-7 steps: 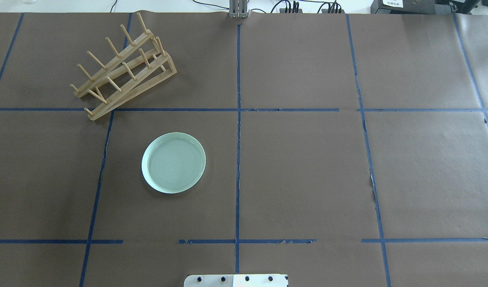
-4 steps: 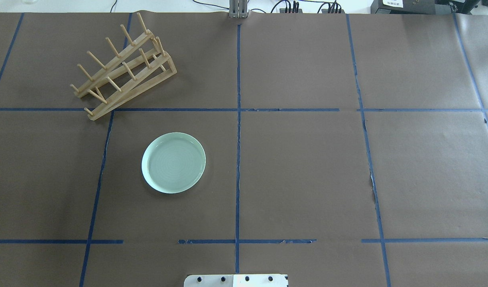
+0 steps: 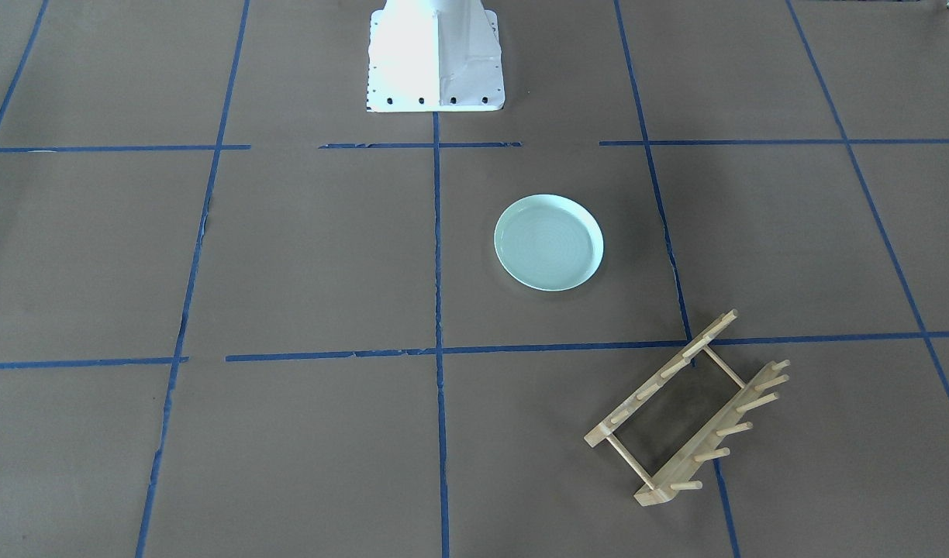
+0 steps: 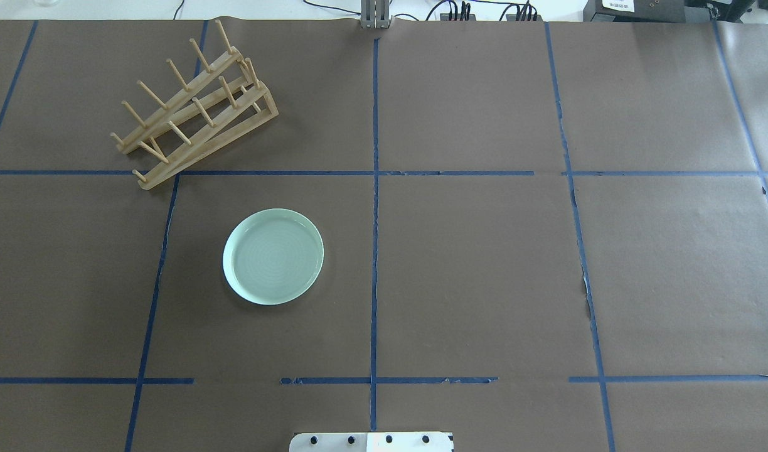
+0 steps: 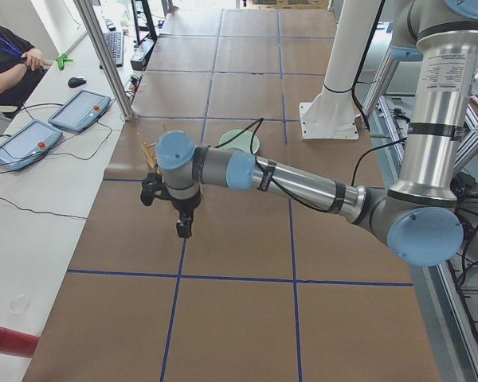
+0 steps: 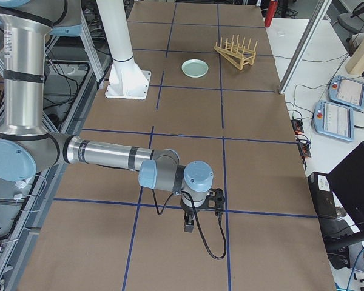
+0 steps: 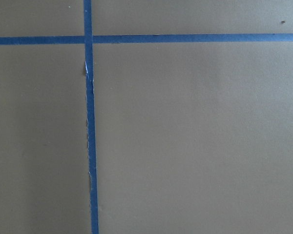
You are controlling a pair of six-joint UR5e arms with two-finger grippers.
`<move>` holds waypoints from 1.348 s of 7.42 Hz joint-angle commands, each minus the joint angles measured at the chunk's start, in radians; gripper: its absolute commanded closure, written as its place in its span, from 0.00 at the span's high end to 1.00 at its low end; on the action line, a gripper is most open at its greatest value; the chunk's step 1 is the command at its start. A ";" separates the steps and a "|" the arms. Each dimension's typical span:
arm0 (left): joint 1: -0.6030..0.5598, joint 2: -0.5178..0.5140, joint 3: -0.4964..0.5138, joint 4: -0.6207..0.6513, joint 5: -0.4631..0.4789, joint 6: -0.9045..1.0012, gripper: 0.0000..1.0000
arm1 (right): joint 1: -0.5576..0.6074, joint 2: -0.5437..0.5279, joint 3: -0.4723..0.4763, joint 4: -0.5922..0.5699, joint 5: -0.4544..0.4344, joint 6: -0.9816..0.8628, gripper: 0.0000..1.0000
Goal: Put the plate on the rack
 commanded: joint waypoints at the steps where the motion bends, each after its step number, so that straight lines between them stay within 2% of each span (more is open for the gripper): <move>1: 0.068 -0.229 -0.066 0.165 0.096 0.000 1.00 | 0.001 0.000 0.000 0.000 0.000 0.000 1.00; 3: 0.155 -0.312 -0.093 0.170 0.110 -0.008 1.00 | 0.000 0.000 0.000 0.000 0.000 0.000 1.00; 4: 0.183 -0.335 -0.102 0.170 0.110 -0.079 1.00 | 0.000 0.000 0.000 0.000 0.000 0.000 1.00; 6: 0.347 -0.355 -0.207 0.166 0.110 -0.335 1.00 | 0.000 0.000 0.000 0.000 0.000 0.000 1.00; 10: 0.569 -0.405 -0.264 0.098 0.126 -0.717 1.00 | 0.000 0.000 0.000 0.000 0.000 0.000 1.00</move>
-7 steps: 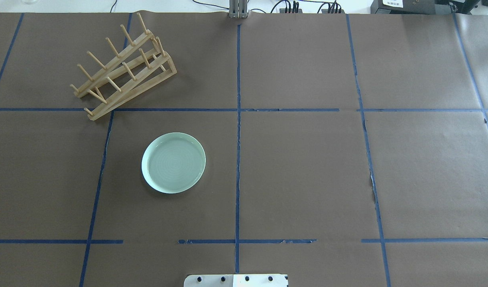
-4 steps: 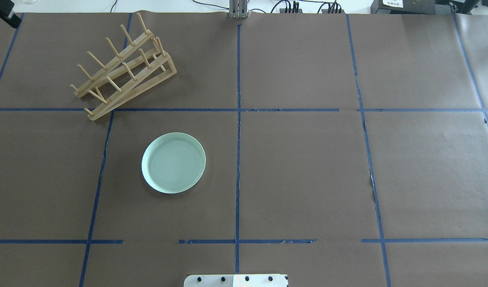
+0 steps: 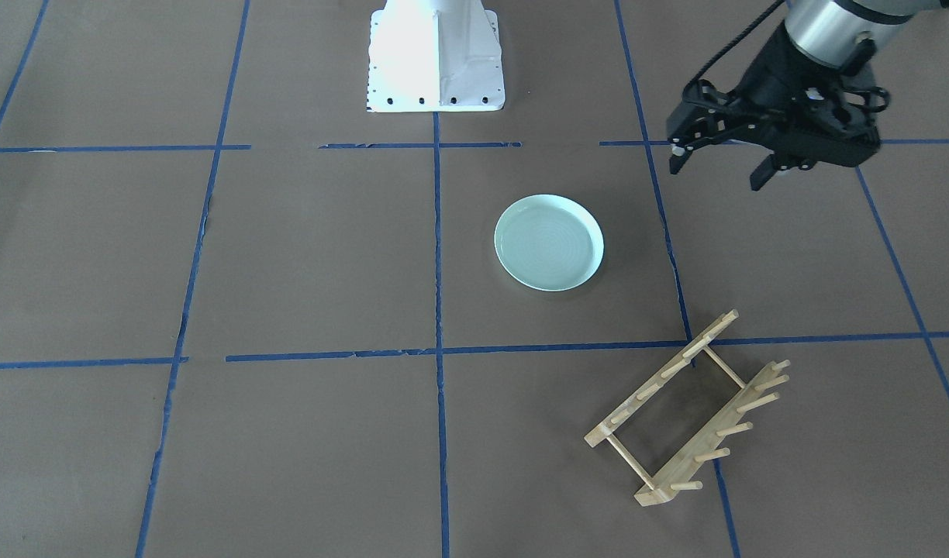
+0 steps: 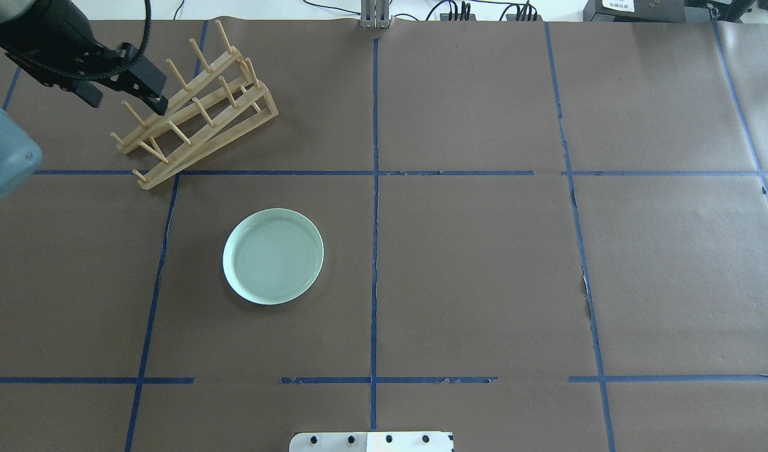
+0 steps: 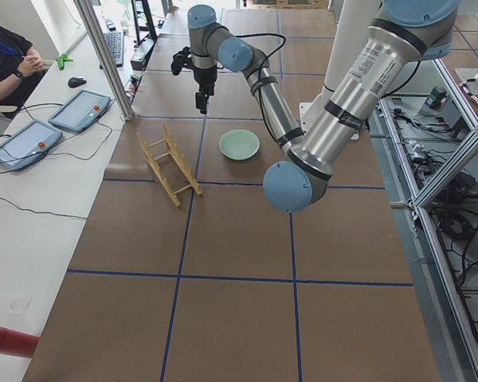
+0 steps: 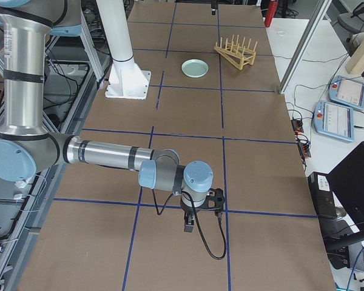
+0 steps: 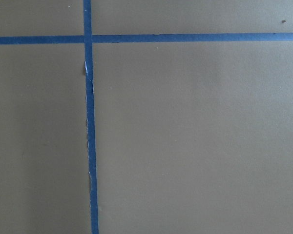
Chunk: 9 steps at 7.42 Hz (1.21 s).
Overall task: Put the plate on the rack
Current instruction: 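Move the left gripper past the wooden rack down toward the green plate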
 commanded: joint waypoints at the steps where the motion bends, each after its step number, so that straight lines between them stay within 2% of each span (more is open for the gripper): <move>1: 0.118 -0.017 -0.008 -0.046 0.004 -0.144 1.00 | 0.000 0.000 0.000 0.000 0.000 0.000 1.00; 2: 0.211 -0.022 -0.005 -0.085 0.055 -0.244 1.00 | 0.000 0.000 0.000 0.000 0.000 0.000 1.00; 3: 0.311 -0.031 -0.001 -0.174 0.158 -0.424 1.00 | 0.000 0.000 0.000 0.000 0.000 0.000 1.00; 4: 0.368 -0.031 0.016 -0.188 0.212 -0.470 1.00 | 0.001 0.000 0.000 0.000 0.000 0.000 1.00; 5: 0.425 -0.060 0.086 -0.228 0.219 -0.484 1.00 | 0.000 0.000 0.000 0.000 0.000 0.000 1.00; 7: 0.458 -0.068 0.134 -0.251 0.320 -0.509 1.00 | 0.000 0.000 0.000 0.000 0.000 0.000 1.00; 9: 0.493 -0.069 0.186 -0.253 0.354 -0.510 1.00 | 0.000 0.000 0.000 0.000 0.000 0.000 1.00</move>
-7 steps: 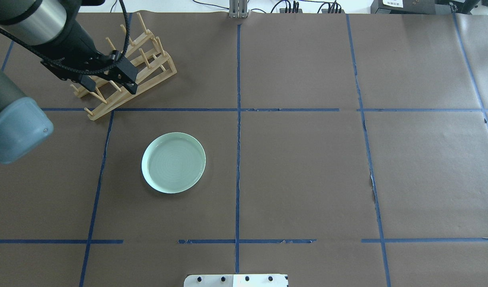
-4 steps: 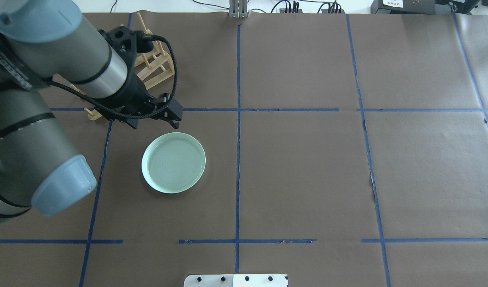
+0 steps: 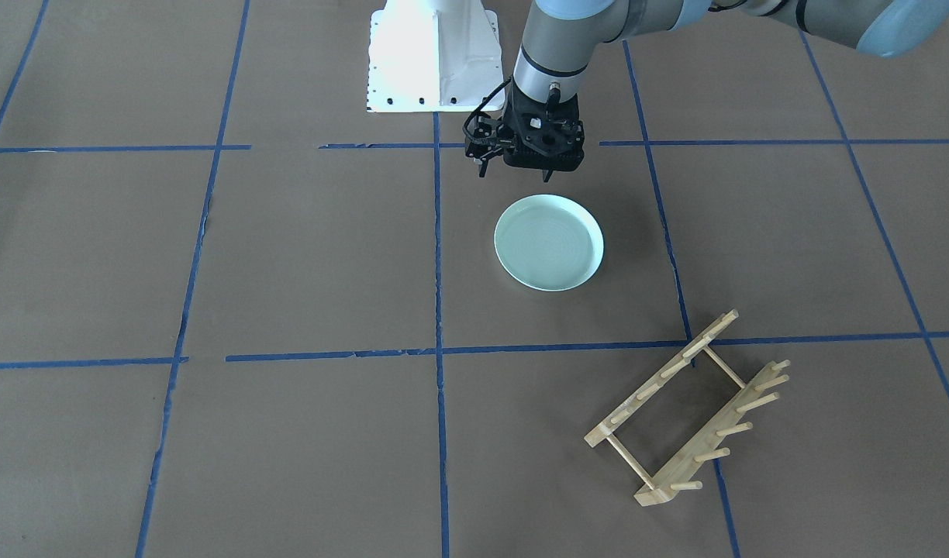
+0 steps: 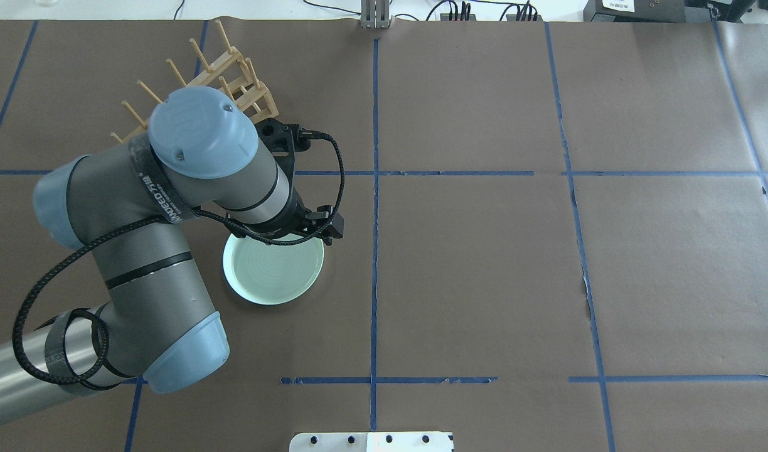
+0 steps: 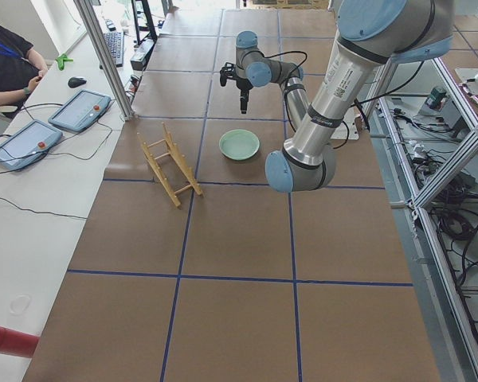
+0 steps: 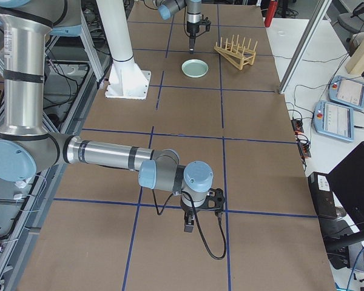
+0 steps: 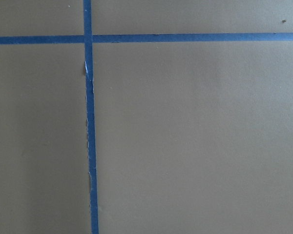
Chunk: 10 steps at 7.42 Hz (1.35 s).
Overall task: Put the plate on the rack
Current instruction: 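Lower the left gripper onto the green plate rim and close on it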
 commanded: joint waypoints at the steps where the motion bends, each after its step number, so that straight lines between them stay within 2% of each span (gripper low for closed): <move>1: 0.052 -0.006 0.057 -0.016 0.062 -0.011 1.00 | 0.000 0.000 0.000 0.000 0.000 0.000 1.00; 2: 0.066 -0.008 0.059 -0.019 0.107 -0.058 1.00 | 0.001 0.000 0.000 0.000 0.000 0.000 1.00; 3: 0.080 -0.008 0.089 -0.022 0.113 -0.084 1.00 | 0.000 0.000 0.000 0.000 0.000 0.000 1.00; 4: 0.088 0.000 0.121 -0.056 0.121 -0.089 1.00 | 0.000 0.000 0.000 0.000 0.000 0.000 1.00; 6: 0.126 0.001 0.195 -0.142 0.193 -0.153 1.00 | 0.000 0.000 0.000 0.000 0.000 0.000 1.00; 10: 0.149 -0.009 0.278 -0.212 0.238 -0.173 1.00 | 0.000 0.000 0.000 0.000 0.000 0.000 1.00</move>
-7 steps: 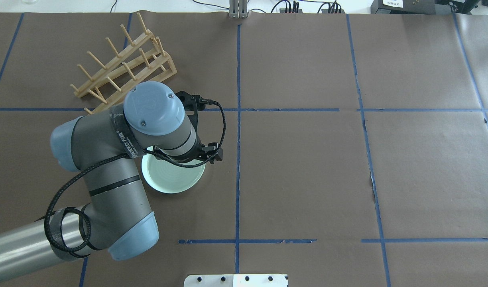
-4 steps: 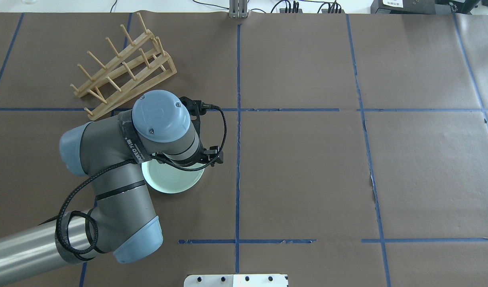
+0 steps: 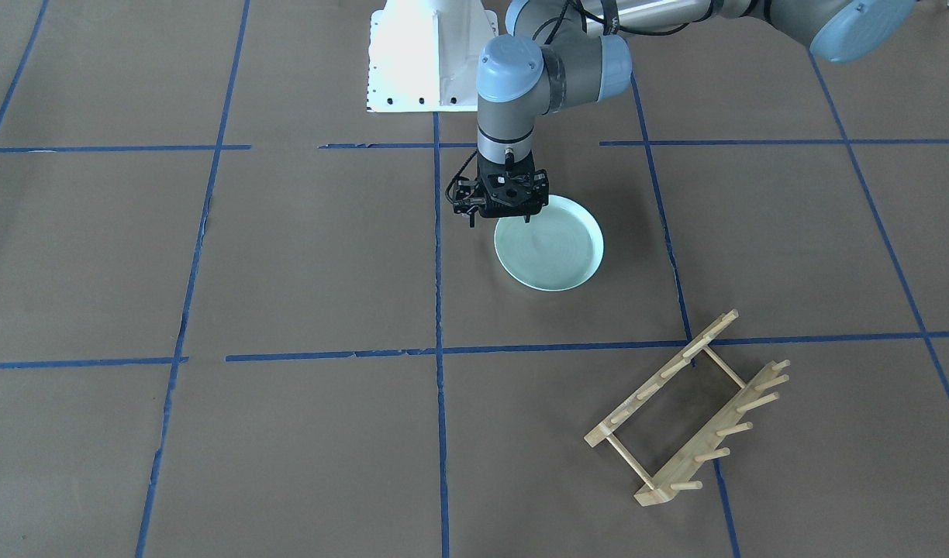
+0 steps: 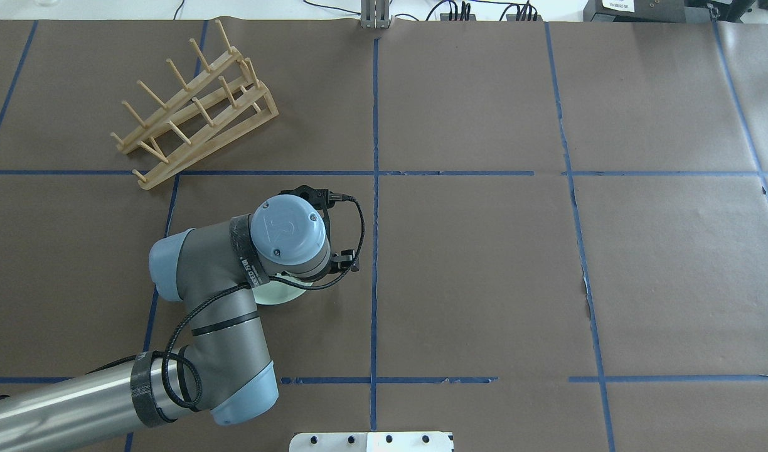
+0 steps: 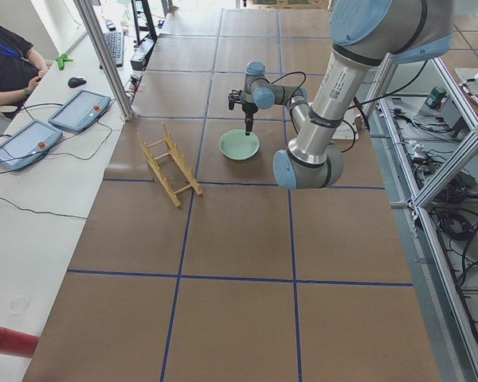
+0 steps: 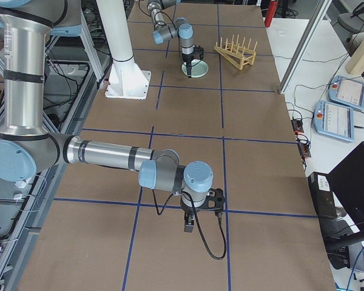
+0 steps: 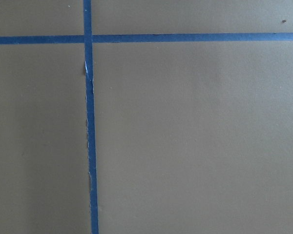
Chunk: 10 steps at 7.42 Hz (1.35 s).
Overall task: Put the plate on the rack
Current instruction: 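Lower the left gripper onto the green plate rim and close on it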
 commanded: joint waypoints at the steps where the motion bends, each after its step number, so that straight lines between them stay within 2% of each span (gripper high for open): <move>1: 0.005 -0.011 0.043 -0.038 0.016 0.001 1.00 | 0.000 0.000 0.000 0.000 0.000 0.000 1.00; 2: 0.004 -0.011 0.045 -0.038 0.018 0.002 0.98 | 0.000 0.000 0.000 0.000 0.000 0.000 1.00; 4: 0.004 -0.011 0.045 -0.039 0.018 0.007 0.69 | 0.000 0.000 0.000 0.000 0.000 0.000 1.00; 7: 0.004 -0.011 0.043 -0.039 0.026 0.019 0.32 | 0.000 0.000 0.000 0.000 0.000 0.000 1.00; 9: 0.004 -0.011 0.036 -0.038 0.026 0.020 0.01 | 0.000 0.000 0.000 0.000 0.000 0.000 1.00; 10: 0.004 -0.011 0.034 -0.036 0.026 0.019 0.00 | 0.000 0.000 0.000 0.000 0.000 0.000 1.00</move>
